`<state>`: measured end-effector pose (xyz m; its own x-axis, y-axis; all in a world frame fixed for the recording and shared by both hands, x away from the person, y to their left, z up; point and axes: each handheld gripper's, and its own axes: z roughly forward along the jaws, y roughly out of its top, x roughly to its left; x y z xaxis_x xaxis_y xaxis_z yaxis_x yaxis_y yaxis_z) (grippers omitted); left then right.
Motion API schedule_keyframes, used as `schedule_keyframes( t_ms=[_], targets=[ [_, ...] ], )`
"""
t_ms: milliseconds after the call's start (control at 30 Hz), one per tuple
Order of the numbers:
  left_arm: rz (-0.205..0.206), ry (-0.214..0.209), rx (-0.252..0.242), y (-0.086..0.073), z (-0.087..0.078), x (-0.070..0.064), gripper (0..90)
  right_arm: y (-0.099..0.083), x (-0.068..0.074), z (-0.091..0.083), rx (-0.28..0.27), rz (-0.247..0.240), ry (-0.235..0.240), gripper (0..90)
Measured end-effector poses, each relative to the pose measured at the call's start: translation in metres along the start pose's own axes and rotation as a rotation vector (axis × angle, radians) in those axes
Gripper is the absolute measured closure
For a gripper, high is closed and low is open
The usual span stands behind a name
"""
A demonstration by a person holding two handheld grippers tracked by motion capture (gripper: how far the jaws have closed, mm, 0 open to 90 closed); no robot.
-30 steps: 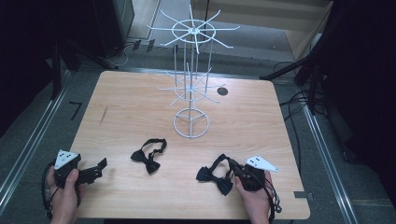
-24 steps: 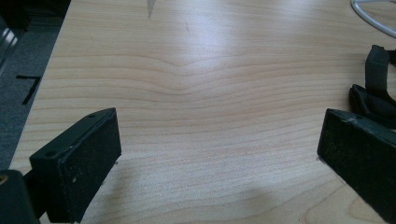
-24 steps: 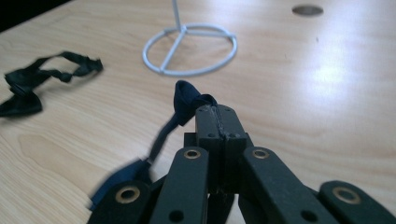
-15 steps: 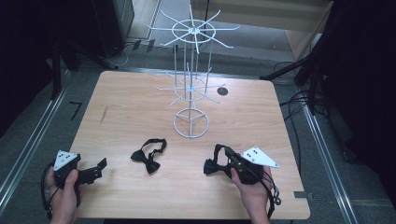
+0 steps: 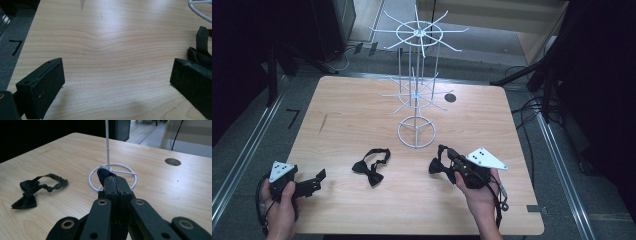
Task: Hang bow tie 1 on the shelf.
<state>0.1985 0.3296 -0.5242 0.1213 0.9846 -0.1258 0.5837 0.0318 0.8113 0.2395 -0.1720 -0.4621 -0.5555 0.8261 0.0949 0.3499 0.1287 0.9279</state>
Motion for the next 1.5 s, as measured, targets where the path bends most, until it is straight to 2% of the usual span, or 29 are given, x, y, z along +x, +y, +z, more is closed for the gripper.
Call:
schedule_keyframes(
  t_ms=[333, 533, 833, 1500],
  targets=[
    [0.003, 0.009, -0.001, 0.0, 0.001, -0.001, 0.0, 0.016, 0.012, 0.007, -0.037, 0.0, 0.037, 90.0],
    [0.031, 0.016, 0.004, 0.0, 0.001, -0.004, 0.0, 0.026, 0.018, 0.01, -0.06, 0.001, 0.055, 90.0],
    [0.027, 0.017, 0.001, 0.0, 0.001, -0.004, 0.0, 0.036, 0.028, 0.015, -0.083, -0.008, 0.08, 90.0],
    [0.019, 0.004, 0.008, 0.0, 0.001, -0.002, 0.0, 0.058, 0.038, 0.022, -0.122, -0.017, 0.1, 90.0]
  ],
)
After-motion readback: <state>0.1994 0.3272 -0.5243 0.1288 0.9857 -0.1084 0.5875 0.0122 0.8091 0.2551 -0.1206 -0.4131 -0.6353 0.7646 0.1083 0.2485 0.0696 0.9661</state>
